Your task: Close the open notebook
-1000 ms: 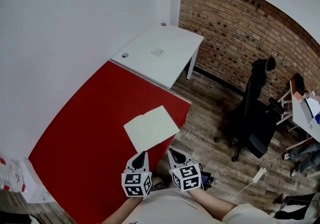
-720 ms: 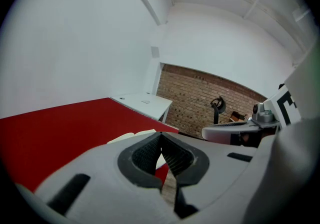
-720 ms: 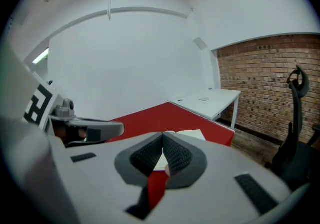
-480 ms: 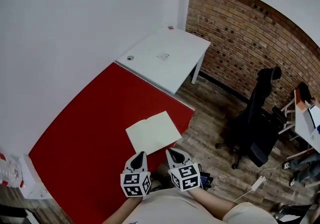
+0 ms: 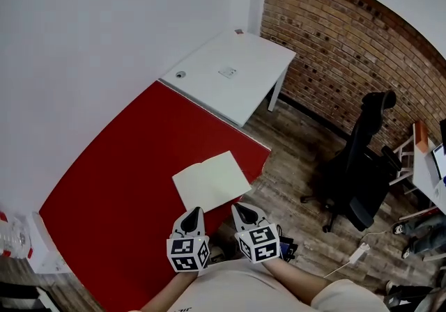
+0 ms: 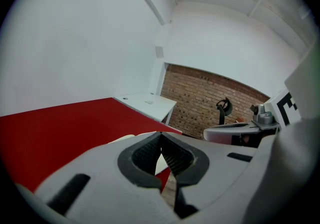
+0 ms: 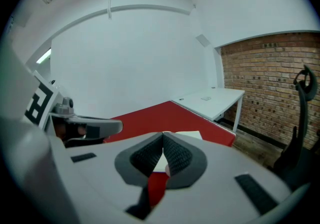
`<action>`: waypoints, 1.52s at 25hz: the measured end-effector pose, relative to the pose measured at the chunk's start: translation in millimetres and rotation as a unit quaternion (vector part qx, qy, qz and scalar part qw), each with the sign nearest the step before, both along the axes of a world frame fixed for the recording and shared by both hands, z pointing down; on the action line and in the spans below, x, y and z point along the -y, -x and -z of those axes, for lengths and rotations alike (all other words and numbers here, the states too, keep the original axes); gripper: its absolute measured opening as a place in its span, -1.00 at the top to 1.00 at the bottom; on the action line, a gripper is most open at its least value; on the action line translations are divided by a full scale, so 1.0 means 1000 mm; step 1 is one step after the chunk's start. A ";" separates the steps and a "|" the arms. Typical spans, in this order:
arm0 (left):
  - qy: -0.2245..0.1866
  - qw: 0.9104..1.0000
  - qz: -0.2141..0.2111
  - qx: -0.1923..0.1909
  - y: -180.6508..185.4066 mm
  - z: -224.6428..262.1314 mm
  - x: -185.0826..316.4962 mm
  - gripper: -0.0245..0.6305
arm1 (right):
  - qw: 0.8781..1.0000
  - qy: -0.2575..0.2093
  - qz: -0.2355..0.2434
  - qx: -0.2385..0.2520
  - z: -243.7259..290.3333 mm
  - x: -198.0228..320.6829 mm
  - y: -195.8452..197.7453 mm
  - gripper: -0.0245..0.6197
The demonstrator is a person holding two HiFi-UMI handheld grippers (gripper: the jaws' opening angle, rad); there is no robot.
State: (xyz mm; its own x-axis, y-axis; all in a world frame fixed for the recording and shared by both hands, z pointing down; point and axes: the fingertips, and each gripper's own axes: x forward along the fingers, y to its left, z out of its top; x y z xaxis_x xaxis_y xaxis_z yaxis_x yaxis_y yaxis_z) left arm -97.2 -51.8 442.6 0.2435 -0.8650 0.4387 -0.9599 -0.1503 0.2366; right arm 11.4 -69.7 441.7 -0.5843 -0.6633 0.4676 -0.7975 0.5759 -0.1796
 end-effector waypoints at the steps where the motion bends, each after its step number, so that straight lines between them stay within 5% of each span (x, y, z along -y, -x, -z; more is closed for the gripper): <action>1: 0.002 1.000 0.000 0.000 -0.001 0.000 0.001 0.91 | 1.000 0.000 0.000 -0.003 -0.001 0.001 -0.003 0.90; 23: 0.049 0.999 -0.005 0.004 -0.020 -0.059 0.040 0.91 | 0.999 0.016 -0.013 -0.032 -0.069 0.052 -0.040 0.90; 38: 0.065 0.998 -0.003 0.005 -0.034 -0.113 0.054 0.91 | 0.995 0.072 -0.038 -0.054 -0.154 0.082 -0.073 0.89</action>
State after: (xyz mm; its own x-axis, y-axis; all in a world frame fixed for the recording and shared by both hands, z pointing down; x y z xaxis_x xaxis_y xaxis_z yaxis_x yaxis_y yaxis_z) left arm -63.0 -106.1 555.4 0.2442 -0.7990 0.5494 -0.9614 -0.1256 0.2447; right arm 84.2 -152.0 595.8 -0.4765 -0.6256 0.6177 -0.8569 0.4876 -0.1672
